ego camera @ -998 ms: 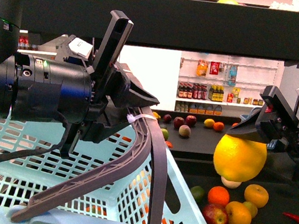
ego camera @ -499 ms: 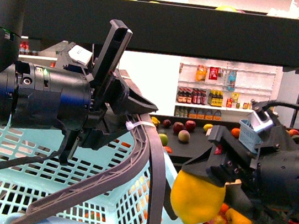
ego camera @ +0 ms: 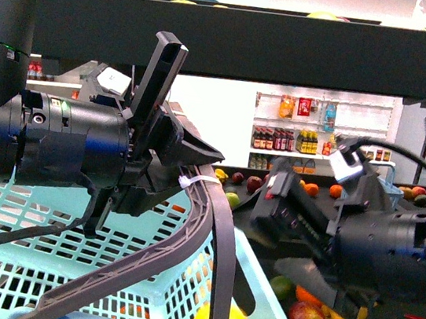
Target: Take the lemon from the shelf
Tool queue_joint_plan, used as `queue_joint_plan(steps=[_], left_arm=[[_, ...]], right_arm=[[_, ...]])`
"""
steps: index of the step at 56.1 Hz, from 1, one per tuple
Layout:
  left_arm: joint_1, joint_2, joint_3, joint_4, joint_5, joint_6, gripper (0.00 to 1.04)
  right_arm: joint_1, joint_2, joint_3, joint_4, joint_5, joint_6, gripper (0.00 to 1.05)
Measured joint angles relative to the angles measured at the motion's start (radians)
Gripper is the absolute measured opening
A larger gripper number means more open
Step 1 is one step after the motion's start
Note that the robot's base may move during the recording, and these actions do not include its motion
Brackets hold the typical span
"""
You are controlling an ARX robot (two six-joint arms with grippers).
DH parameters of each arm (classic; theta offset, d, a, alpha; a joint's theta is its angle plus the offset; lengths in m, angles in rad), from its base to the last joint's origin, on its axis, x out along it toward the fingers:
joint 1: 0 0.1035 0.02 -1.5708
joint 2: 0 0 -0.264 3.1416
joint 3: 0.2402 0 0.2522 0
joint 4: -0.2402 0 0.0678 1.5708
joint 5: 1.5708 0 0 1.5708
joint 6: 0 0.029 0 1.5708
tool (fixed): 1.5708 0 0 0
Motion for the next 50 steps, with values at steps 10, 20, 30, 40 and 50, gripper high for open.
queue_joint_plan(steps=[10,20,30,40,50], left_arm=[[0.0,0.001,0.0,0.0,0.002,-0.006,0.12],[0.0,0.002,0.001,0.0,-0.003,-0.003,0.12],[0.0,0.002,0.001,0.0,0.0,-0.005,0.12],[0.0,0.002,0.001,0.0,0.001,-0.005,0.12],[0.0,0.002,0.001,0.0,-0.003,-0.004,0.12]], right_arm=[[-0.122,-0.025,0.037,0.054,-0.044,0.044,0.97],[-0.26,0.021,0.088,0.086,-0.045,0.032,0.97],[-0.348,0.284,0.113,0.088,-0.014,-0.211,0.97],[-0.342,0.539,0.115,0.125,0.007,-0.365,0.97],[-0.301,0.71,0.135,0.229,0.01,-0.553,0.97]])
